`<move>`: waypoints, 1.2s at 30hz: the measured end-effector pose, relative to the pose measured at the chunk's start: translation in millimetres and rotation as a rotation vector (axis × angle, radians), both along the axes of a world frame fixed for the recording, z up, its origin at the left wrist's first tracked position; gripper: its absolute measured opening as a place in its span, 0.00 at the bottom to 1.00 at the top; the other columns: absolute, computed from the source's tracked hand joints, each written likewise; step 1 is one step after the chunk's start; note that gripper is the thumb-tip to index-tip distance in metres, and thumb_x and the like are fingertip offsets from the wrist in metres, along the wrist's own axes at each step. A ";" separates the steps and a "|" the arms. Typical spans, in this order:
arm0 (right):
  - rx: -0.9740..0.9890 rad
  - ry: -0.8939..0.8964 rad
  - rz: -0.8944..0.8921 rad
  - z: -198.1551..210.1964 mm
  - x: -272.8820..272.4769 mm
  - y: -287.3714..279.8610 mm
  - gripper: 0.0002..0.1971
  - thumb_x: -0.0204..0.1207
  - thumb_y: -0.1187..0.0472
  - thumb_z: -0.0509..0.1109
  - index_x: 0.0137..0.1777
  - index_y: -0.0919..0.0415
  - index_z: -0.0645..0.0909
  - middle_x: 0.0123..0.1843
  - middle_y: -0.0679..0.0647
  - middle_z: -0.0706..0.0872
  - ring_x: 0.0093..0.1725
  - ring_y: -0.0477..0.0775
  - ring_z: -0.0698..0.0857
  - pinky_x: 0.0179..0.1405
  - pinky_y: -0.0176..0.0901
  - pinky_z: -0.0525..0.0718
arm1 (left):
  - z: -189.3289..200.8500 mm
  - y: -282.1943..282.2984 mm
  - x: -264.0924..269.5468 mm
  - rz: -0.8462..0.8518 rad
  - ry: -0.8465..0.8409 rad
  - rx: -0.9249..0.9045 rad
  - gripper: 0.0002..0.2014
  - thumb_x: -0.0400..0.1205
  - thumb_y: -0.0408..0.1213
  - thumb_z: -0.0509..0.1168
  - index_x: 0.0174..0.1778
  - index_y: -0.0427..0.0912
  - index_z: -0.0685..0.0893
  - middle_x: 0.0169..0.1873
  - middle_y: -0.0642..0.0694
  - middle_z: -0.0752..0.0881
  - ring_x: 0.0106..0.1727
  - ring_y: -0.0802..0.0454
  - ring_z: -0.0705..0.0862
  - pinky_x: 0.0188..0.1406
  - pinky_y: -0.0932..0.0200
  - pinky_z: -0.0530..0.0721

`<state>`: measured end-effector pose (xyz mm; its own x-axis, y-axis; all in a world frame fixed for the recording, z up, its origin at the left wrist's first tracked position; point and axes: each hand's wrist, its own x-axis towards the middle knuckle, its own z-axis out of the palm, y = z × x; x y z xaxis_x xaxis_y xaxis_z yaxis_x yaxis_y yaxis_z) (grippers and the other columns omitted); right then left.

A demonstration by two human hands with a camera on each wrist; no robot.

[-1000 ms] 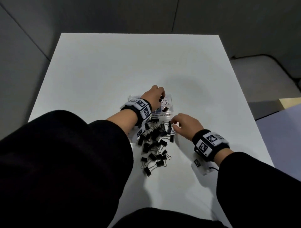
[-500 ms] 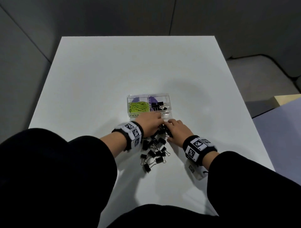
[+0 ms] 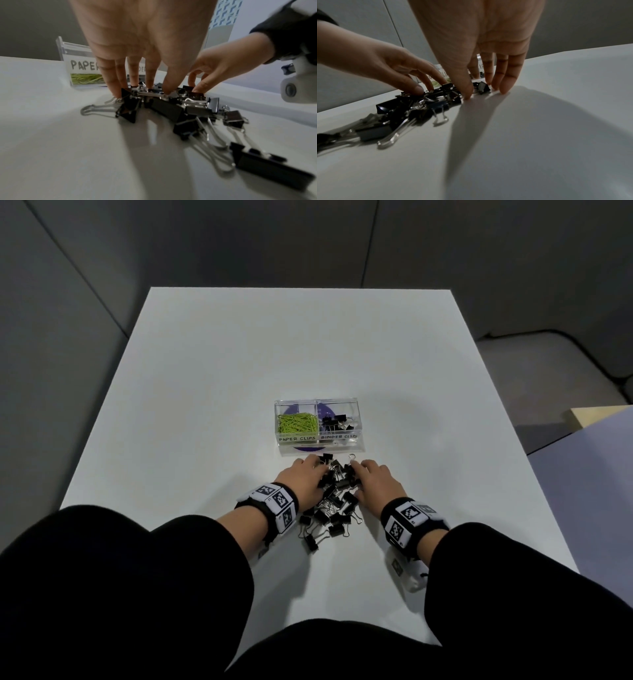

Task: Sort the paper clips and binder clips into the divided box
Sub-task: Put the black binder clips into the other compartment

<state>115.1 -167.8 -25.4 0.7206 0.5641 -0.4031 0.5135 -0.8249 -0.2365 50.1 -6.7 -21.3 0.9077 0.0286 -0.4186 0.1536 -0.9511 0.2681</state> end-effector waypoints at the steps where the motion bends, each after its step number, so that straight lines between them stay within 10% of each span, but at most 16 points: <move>1: -0.003 -0.005 0.012 0.2 -2.2 -0.3 0.30 0.79 0.64 0.61 0.80 0.52 0.59 0.76 0.58 0.67 0.71 0.62 0.69 0.61 0.54 0.79 | 0.4 -0.9 -3.0 -0.014 -0.004 -0.012 0.27 0.82 0.43 0.61 0.77 0.45 0.65 0.78 0.43 0.63 0.74 0.42 0.69 0.69 0.47 0.76; 9: -0.001 0.032 0.024 5.7 -13.2 -4.2 0.30 0.78 0.65 0.59 0.79 0.52 0.57 0.77 0.57 0.67 0.73 0.62 0.67 0.66 0.54 0.77 | 4.5 1.7 -25.7 -0.130 0.026 0.069 0.38 0.77 0.52 0.66 0.81 0.51 0.56 0.82 0.44 0.56 0.80 0.43 0.61 0.76 0.44 0.67; 15: -0.126 0.079 0.128 6.4 -20.8 -11.7 0.46 0.69 0.40 0.70 0.82 0.51 0.50 0.81 0.57 0.59 0.77 0.62 0.62 0.72 0.56 0.73 | 6.6 11.2 -40.9 -0.050 0.114 0.086 0.44 0.73 0.55 0.70 0.81 0.51 0.54 0.80 0.44 0.57 0.79 0.42 0.62 0.72 0.43 0.72; 36: -0.018 0.203 0.009 3.6 -15.9 6.9 0.29 0.72 0.55 0.74 0.70 0.57 0.66 0.68 0.62 0.70 0.57 0.66 0.83 0.55 0.54 0.82 | -2.8 -12.0 -26.8 0.181 0.097 -0.261 0.33 0.72 0.29 0.71 0.71 0.44 0.64 0.67 0.38 0.70 0.57 0.37 0.83 0.55 0.46 0.85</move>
